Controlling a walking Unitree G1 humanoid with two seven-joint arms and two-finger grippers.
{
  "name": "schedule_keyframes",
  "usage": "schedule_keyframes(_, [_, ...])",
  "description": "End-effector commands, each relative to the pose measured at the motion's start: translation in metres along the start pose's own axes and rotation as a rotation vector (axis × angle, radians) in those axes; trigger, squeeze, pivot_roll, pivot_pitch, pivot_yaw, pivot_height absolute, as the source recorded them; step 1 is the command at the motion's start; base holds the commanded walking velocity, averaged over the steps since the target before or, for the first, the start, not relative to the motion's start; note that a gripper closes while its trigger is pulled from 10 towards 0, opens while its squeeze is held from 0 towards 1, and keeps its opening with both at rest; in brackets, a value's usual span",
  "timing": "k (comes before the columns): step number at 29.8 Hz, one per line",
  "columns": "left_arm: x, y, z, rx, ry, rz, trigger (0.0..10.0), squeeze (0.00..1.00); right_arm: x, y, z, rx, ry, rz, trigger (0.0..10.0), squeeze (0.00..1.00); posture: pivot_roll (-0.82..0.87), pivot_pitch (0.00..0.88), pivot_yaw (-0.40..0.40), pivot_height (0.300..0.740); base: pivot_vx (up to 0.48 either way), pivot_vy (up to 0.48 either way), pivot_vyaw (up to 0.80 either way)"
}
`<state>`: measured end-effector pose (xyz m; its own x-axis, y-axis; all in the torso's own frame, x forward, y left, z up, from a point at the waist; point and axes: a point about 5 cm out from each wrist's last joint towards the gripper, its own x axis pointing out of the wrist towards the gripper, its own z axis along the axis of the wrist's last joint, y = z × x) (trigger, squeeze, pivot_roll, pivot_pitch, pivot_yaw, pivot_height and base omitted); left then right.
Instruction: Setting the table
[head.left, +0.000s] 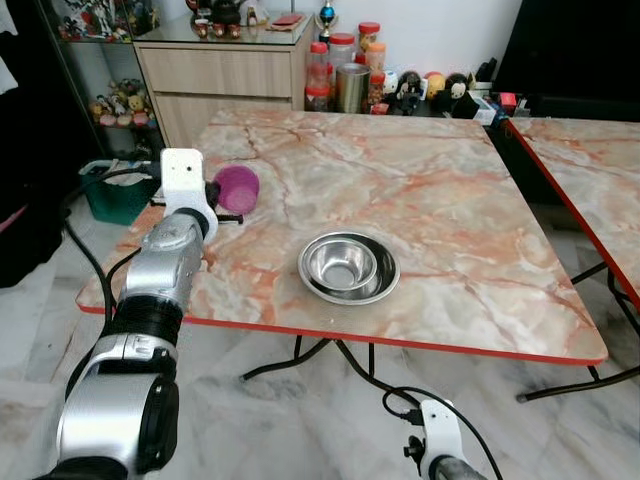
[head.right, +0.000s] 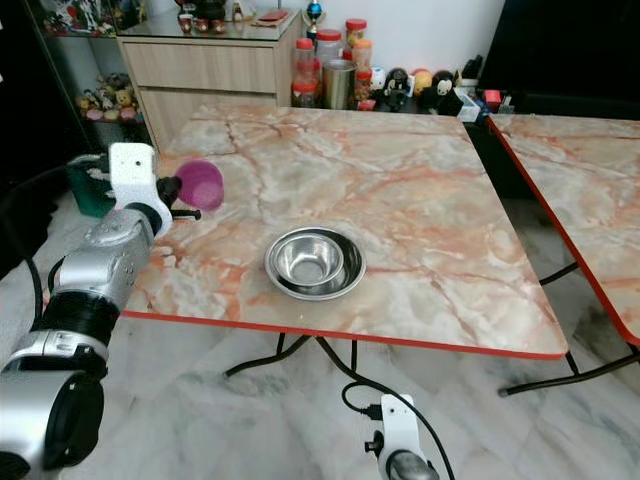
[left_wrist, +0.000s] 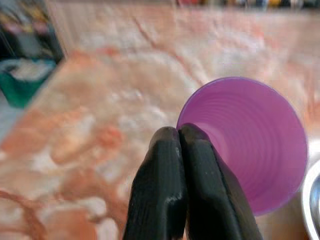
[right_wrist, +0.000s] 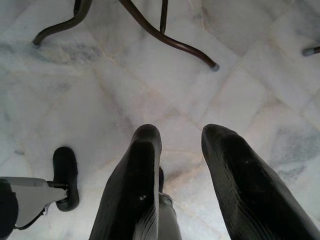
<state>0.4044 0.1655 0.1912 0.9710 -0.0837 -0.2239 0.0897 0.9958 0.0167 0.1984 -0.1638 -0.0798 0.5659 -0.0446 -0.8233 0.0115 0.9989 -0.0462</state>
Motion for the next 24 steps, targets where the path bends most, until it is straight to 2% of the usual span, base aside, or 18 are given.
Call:
schedule_keyframes(1, [0.002, -0.006, -0.006, 0.043, 0.081, -0.035, 10.0, 0.0, 0.0, 0.0, 0.003, 0.018, -0.012, -0.007, 10.0, 0.0, 0.06, 0.0, -0.001, 0.74, 0.0, 0.0, 0.0])
schedule_keyframes(4, [0.003, -0.008, -0.009, 0.075, 0.133, -0.065, 10.0, 0.0, 0.0, 0.0, 0.003, 0.021, -0.011, -0.006, 10.0, 0.0, 0.07, 0.0, 0.002, 0.74, 0.0, 0.0, 0.0])
schedule_keyframes(8, [0.003, -0.011, -0.01, 0.052, 0.174, -0.11, 10.0, 0.0, 0.0, 0.001, 0.002, 0.024, -0.009, -0.004, 10.0, 0.0, 0.07, 0.0, 0.005, 0.74, 0.0, 0.0, 0.0])
schedule_keyframes(11, [0.003, -0.006, -0.008, 0.077, 0.192, -0.104, 10.0, 0.0, 0.0, 0.002, 0.002, 0.027, -0.008, -0.003, 10.0, 0.0, 0.08, 0.0, 0.009, 0.74, 0.0, 0.0, 0.0])
schedule_keyframes(15, [0.001, 0.001, -0.002, 0.061, 0.215, -0.116, 10.0, 0.0, 0.0, 0.002, 0.002, 0.032, -0.007, -0.003, 10.0, 0.0, 0.08, 0.0, 0.011, 0.74, 0.0, 0.0, 0.0])
schedule_keyframes(24, [-0.001, 0.006, 0.003, 0.068, 0.246, -0.168, 10.0, 0.0, 0.0, 0.003, 0.001, 0.03, -0.005, 0.001, 10.0, 0.0, 0.1, 0.0, 0.014, 0.74, 0.0, 0.0, 0.0])
